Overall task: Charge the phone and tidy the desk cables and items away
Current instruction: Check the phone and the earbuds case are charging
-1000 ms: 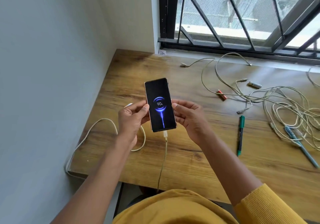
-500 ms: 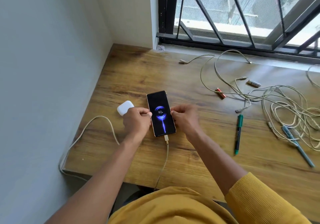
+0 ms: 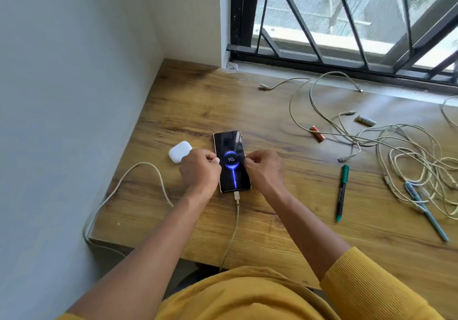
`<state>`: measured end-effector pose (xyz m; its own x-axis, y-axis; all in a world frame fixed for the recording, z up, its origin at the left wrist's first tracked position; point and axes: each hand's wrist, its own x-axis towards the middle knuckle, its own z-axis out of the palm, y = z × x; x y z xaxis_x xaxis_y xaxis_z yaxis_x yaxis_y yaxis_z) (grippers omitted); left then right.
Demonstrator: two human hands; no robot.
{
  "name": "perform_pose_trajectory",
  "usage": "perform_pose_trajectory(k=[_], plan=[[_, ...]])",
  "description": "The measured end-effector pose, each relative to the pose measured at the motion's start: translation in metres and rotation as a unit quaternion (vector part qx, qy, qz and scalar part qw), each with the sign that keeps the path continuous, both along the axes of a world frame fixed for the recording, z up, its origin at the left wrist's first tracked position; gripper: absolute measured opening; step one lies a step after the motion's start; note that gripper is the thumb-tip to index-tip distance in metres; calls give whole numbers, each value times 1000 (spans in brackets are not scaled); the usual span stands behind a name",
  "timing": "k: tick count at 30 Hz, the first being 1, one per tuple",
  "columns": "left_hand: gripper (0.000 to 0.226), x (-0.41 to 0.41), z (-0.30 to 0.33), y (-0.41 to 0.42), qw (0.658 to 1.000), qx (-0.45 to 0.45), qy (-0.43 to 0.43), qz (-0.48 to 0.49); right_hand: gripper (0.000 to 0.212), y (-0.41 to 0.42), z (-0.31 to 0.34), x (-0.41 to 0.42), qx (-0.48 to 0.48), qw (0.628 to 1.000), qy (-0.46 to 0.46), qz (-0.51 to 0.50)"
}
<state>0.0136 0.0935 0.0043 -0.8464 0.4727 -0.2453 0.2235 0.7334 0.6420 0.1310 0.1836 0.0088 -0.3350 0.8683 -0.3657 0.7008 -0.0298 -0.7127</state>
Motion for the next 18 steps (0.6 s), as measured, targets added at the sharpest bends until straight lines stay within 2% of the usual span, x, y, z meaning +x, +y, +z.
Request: perform_pose_trajectory(k=[8,11,13,15,18], plan=[[13,3,11,-9,999,16,32,-25,21,-5,-4,1,-18,999,32,-5],[14,-3,13,-22,996,64,54,-20,21,-11,-3,-3,21,999,34,-19],[13,-12,12,-33,990,84,108,-17,22,-17,-2,-9,55,997,44,-15],[20,-24,8,-45,985,85,153,0,20,-22,1,-19,80,994,68,11],[36,-42,2,-60,984,36,173,13,20,-29,5,-38,101,989,83,76]])
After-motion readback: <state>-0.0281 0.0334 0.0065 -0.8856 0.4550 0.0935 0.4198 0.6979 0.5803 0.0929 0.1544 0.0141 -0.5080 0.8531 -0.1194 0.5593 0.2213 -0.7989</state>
